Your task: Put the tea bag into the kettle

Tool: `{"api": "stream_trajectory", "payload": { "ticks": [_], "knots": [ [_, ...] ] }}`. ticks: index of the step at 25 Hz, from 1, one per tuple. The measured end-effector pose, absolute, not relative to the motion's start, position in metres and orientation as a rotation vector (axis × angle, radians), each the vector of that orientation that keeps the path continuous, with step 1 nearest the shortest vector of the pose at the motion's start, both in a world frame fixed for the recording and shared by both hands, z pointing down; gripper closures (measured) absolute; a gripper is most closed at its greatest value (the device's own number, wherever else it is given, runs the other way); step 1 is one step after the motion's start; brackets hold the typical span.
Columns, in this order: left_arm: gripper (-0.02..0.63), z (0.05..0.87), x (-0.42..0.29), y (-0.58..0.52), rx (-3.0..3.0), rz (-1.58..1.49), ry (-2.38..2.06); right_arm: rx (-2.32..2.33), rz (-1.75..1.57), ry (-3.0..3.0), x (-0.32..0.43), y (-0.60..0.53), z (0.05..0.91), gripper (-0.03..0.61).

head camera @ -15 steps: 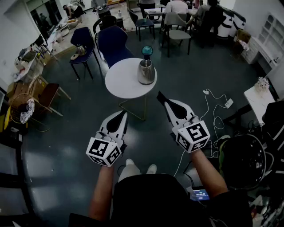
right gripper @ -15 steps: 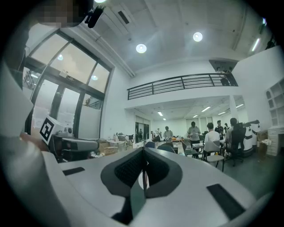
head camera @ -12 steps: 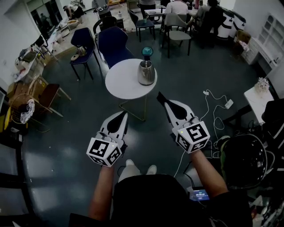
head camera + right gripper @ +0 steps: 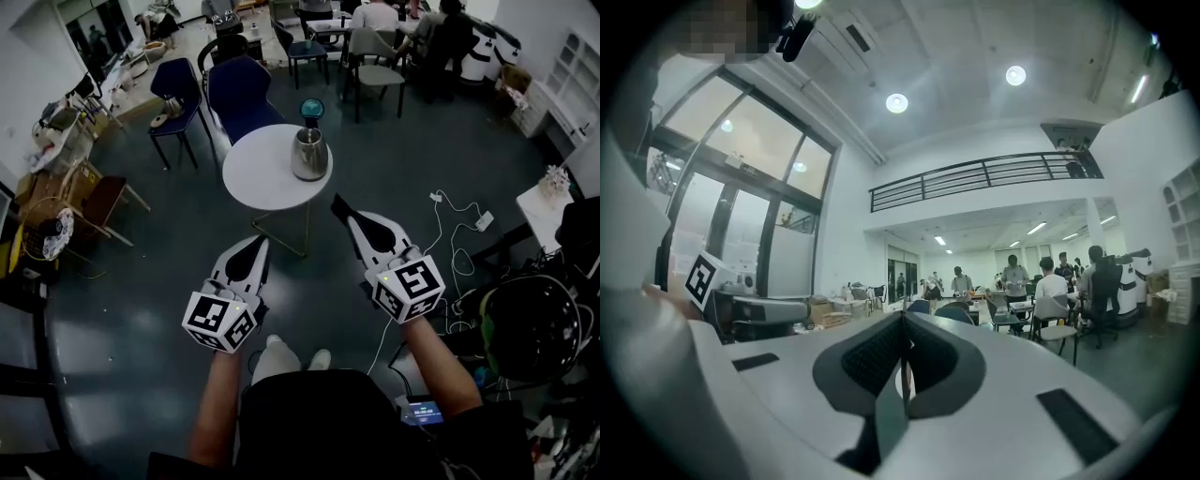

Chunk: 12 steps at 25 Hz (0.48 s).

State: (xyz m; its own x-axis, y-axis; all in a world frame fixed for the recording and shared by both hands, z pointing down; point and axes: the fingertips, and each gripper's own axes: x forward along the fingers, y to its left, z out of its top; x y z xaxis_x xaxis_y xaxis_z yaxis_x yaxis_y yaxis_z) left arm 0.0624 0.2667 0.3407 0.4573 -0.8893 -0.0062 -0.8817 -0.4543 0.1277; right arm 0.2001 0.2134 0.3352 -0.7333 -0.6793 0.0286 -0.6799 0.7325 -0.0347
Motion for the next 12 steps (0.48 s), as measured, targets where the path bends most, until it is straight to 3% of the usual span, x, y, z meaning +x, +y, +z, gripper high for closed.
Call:
{"api": "stream_trajectory", "payload": {
  "ticks": [12],
  "knots": [
    [0.598,0.345,0.04,0.256,2.539,-0.15,-1.592,1.093,0.079,-2.922,0.175,0.202,0.339,0.56]
  ]
}}
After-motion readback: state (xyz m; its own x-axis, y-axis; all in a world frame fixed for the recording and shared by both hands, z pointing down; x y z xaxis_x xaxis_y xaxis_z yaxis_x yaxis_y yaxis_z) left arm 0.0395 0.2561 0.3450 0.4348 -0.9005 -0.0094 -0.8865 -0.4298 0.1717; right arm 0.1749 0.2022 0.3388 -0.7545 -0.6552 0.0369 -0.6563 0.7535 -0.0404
